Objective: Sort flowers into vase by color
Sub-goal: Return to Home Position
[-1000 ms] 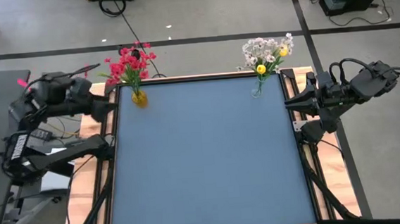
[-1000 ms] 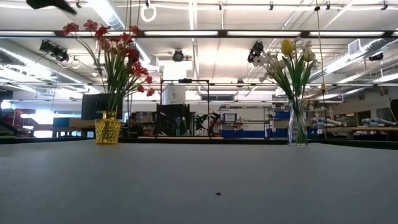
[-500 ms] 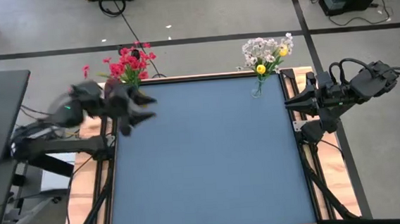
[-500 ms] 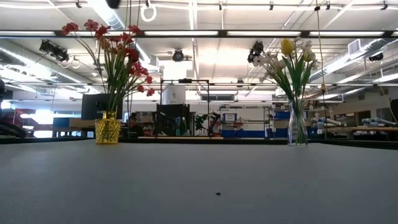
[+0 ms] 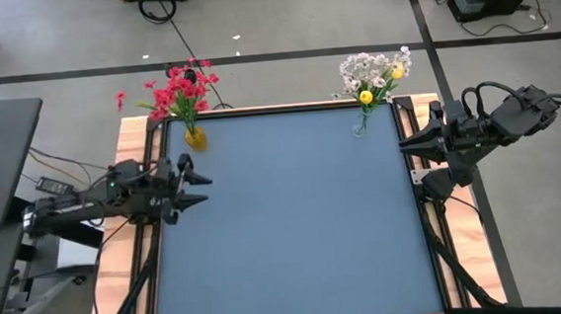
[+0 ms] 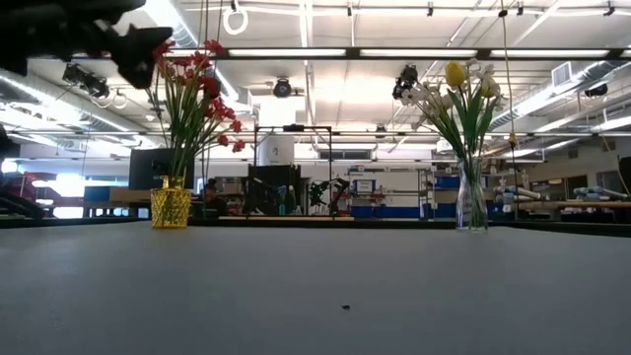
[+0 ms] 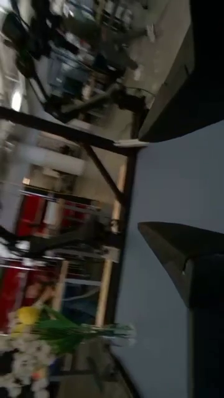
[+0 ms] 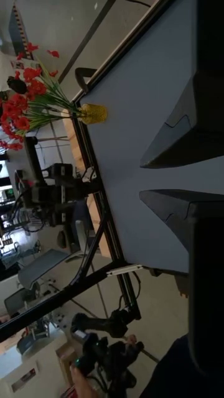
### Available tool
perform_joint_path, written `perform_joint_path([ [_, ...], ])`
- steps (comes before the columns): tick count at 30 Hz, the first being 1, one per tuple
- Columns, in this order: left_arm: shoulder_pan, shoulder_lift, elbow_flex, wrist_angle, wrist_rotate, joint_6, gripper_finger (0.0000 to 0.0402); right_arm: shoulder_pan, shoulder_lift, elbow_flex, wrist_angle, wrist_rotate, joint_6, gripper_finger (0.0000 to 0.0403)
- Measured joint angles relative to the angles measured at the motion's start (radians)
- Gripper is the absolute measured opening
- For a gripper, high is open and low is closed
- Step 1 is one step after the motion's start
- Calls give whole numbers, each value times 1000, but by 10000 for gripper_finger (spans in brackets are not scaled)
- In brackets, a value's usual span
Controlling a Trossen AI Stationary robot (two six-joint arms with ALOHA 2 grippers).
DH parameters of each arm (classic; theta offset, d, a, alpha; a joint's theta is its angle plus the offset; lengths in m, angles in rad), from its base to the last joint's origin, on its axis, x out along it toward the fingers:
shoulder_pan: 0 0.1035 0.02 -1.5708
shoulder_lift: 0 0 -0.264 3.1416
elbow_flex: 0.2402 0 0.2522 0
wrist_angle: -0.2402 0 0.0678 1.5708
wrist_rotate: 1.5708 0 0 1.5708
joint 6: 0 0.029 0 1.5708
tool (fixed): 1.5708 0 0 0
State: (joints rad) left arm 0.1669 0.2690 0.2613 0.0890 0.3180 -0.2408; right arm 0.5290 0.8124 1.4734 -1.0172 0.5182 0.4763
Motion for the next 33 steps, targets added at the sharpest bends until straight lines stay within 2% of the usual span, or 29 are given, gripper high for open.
perform_joint_path([
  [4, 0, -102, -102, 45, -18, -14, 209, 0, 0, 0, 0, 0, 0, 75],
  [10, 0, -113, -178, 98, -43, -6, 164, 0, 0, 0, 0, 0, 0, 76],
  [14, -2, -113, -224, 167, -40, -6, 94, 0, 0, 0, 0, 0, 0, 75],
  [18, -2, -112, -252, 230, 27, 0, 15, 0, 0, 0, 0, 0, 0, 76],
  [26, -2, -167, -252, 186, 128, -56, 4, 0, 0, 0, 0, 0, 0, 77],
  [31, -3, -270, -253, 35, 110, -56, 2, 0, 0, 0, 0, 0, 0, 77],
  [33, -5, -267, -253, 5, 94, -37, 2, 0, 0, 0, 1, 0, 0, 77],
])
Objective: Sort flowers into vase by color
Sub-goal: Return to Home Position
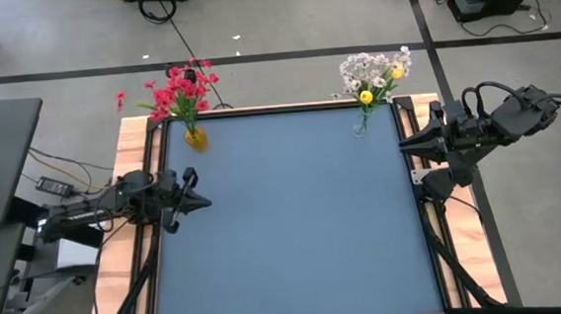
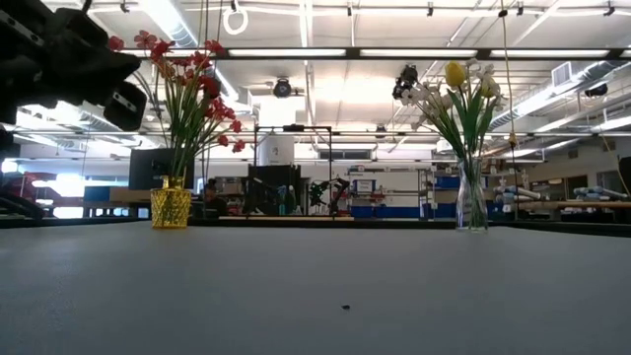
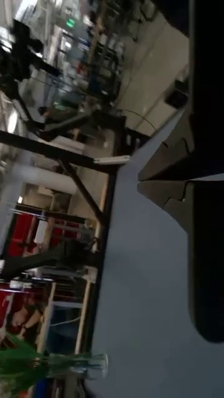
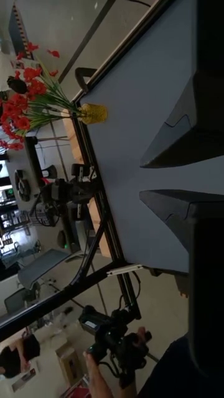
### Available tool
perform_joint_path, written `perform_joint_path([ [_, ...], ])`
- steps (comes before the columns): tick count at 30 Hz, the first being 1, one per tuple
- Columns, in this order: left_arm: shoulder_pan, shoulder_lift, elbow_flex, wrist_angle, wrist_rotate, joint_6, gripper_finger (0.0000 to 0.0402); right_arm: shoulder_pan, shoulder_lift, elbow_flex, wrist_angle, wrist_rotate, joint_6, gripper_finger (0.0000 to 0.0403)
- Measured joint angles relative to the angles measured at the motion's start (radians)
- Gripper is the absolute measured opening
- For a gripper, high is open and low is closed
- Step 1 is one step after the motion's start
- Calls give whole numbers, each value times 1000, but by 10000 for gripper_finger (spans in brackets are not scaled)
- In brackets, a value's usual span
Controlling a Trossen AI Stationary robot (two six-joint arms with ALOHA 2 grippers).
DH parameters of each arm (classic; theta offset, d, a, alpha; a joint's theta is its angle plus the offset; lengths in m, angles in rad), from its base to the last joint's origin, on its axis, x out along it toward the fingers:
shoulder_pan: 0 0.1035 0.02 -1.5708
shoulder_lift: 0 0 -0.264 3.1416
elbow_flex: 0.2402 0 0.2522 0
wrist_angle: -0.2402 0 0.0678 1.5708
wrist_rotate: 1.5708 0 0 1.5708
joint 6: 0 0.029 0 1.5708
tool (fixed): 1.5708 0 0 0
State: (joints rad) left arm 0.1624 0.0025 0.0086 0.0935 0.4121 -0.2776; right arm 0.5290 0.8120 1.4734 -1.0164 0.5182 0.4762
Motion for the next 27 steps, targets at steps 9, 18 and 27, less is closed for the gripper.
perform_joint_path([
  [9, -5, 3, 0, -34, -79, 114, 1, 0, 0, 0, 7, 0, 0, 77],
  [18, -5, 17, -1, -37, -100, 132, 32, 0, 0, 0, 10, 0, 0, 77],
  [27, -5, 17, -1, -37, -100, 132, 35, 0, 0, 0, 14, 0, 0, 77],
])
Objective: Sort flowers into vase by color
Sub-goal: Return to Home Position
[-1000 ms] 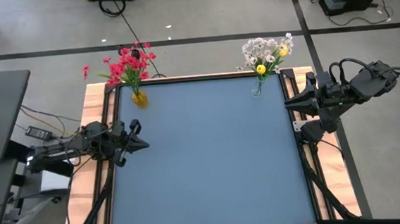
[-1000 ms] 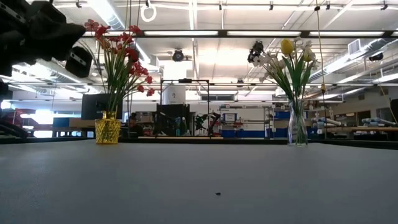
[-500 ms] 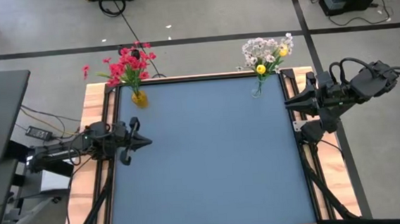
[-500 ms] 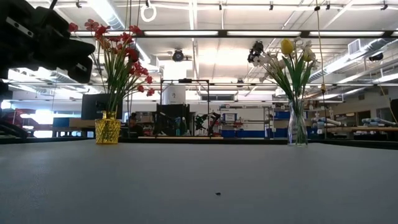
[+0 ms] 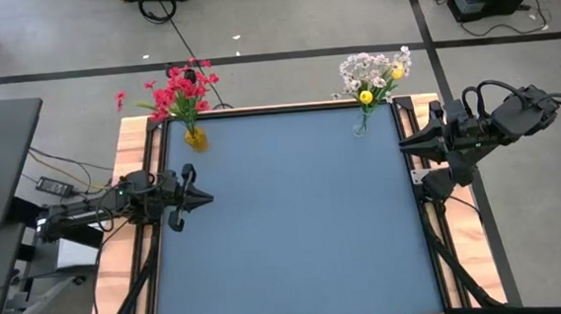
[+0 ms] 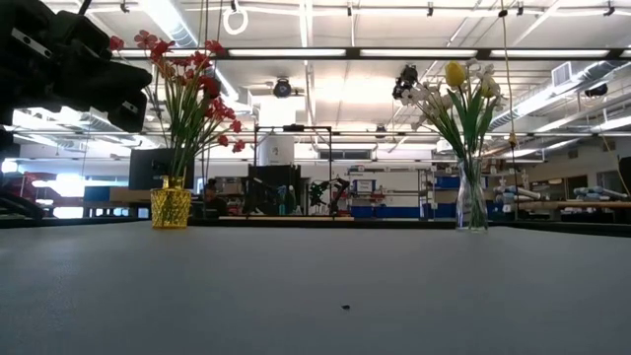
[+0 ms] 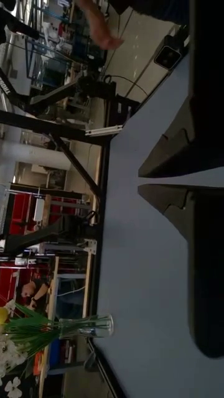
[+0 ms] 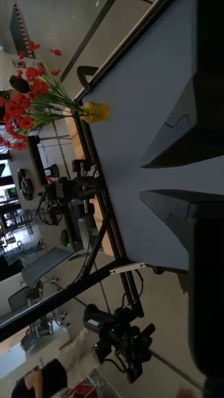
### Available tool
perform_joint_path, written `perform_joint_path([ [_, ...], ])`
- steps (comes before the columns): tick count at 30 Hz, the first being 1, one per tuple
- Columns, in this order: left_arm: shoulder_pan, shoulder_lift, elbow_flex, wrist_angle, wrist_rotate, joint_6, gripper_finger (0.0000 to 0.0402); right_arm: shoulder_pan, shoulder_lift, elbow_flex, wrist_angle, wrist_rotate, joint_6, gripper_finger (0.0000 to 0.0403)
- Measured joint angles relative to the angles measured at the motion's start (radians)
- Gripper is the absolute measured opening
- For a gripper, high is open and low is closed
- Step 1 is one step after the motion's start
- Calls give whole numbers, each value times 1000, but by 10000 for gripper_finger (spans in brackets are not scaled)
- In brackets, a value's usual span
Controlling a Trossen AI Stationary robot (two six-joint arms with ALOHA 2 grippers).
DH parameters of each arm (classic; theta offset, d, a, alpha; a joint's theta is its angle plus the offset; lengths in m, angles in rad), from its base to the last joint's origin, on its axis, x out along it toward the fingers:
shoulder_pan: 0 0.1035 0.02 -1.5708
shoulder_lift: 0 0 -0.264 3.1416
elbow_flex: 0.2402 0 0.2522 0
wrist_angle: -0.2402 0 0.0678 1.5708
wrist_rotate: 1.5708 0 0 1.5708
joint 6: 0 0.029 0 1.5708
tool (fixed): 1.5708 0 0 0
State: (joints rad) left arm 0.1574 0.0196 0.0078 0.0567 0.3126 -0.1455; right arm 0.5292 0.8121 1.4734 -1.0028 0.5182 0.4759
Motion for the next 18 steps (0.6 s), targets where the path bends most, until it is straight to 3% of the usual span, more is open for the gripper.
perform_joint_path([
  [14, 0, 0, 0, 0, 1, 0, 36, 0, 0, 0, 0, 0, -1, 77],
  [18, 0, 0, -1, 0, 1, 0, 36, 0, -1, 0, 40, 4, -71, 77],
])
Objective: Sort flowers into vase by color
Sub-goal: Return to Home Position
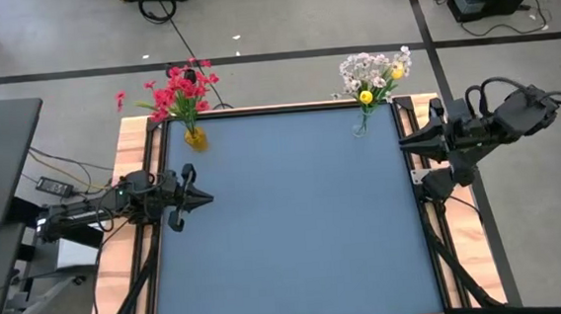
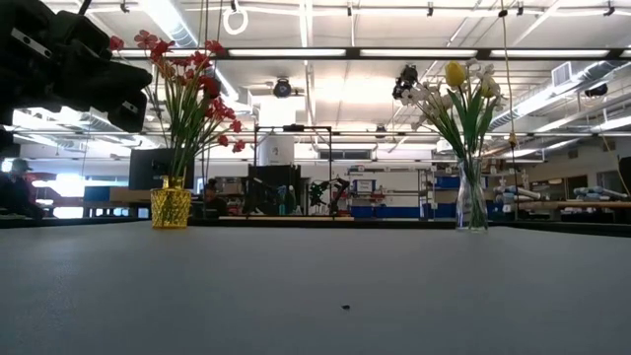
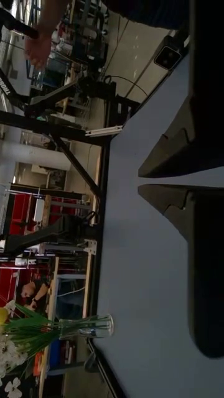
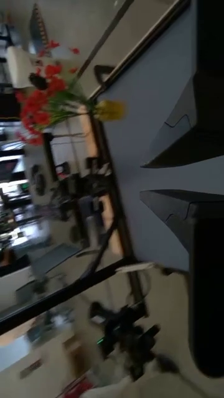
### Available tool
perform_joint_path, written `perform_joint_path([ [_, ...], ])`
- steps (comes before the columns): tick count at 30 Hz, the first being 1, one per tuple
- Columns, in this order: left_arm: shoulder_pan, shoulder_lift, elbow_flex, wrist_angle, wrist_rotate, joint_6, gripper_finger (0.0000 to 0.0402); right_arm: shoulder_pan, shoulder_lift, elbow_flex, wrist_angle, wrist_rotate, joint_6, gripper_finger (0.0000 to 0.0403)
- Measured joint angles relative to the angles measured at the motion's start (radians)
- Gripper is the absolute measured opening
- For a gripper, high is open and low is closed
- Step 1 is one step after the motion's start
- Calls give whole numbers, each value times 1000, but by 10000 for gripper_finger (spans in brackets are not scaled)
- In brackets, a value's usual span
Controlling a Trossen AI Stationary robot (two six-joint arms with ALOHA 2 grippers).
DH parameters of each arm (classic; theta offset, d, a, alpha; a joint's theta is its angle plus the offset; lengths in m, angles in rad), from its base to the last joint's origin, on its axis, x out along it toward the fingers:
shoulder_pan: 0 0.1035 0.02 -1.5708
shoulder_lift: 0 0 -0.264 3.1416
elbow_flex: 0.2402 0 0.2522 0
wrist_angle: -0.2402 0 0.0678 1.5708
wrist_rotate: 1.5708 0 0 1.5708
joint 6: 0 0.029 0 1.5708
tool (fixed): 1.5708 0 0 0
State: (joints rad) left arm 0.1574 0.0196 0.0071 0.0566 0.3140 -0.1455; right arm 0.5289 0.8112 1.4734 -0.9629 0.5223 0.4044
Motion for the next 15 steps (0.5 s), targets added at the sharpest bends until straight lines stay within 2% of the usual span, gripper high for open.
perform_joint_path([
  [6, 0, 0, 0, 0, 1, 0, 36, 0, 0, 0, 123, 0, 28, 77],
  [10, 0, 0, 0, 0, 1, 0, 36, 0, -12, 0, 128, 5, 15, 77],
  [15, 0, 0, 0, 0, 1, 0, 36, -2, -18, -46, 206, 165, -63, 77],
])
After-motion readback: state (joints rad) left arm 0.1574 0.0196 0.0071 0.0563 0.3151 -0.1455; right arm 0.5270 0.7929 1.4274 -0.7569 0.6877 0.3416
